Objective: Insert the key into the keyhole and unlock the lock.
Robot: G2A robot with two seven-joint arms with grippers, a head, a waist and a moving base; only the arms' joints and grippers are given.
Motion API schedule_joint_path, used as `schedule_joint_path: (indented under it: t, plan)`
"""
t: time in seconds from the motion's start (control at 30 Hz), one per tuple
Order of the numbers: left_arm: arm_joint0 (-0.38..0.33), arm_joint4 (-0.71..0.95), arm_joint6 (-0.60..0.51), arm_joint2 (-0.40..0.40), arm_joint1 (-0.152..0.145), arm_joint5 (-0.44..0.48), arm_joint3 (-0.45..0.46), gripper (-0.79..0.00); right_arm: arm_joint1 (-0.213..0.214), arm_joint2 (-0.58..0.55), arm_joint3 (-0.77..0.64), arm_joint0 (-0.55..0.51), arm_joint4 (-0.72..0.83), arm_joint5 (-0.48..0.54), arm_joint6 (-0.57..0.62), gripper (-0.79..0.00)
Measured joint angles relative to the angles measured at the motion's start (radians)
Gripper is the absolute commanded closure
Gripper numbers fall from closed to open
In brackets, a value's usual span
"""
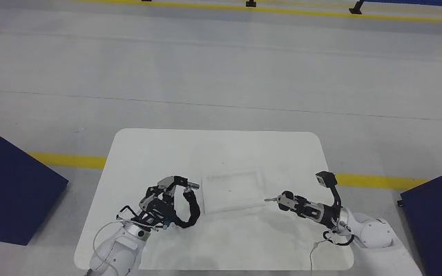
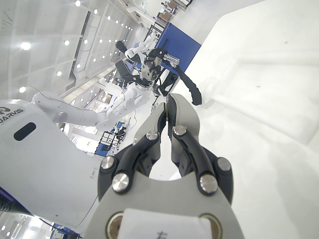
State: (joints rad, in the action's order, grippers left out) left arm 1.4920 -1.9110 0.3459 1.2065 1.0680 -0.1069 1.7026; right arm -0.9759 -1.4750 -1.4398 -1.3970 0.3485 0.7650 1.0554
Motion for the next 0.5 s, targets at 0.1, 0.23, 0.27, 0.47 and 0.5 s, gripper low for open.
schedule_joint_path:
  t: [0.1, 0.23, 0.27, 0.47, 0.5]
  plan:
    - [0.002, 0.009, 0.008, 0.001, 0.002, -0.002, 0.005, 0.000, 0.000, 0.000, 0.000, 0.000, 0.000, 0.000, 0.000, 0.000]
    - [0.023, 0.146, 0.137, 0.000, 0.009, 0.004, 0.012, 0.000, 0.000, 0.000, 0.000, 0.000, 0.000, 0.000, 0.000, 0.000]
    - [0.028, 0.187, 0.186, -0.002, 0.011, 0.017, 0.012, 0.000, 0.000, 0.000, 0.000, 0.000, 0.000, 0.000, 0.000, 0.000]
    - [0.038, 0.332, 0.471, -0.023, 0.018, 0.137, -0.022, 0.000, 0.000, 0.000, 0.000, 0.000, 0.000, 0.000, 0.000, 0.000]
    - [0.038, 0.355, 0.513, -0.033, 0.020, 0.170, -0.030, 0.000, 0.000, 0.000, 0.000, 0.000, 0.000, 0.000, 0.000, 0.000]
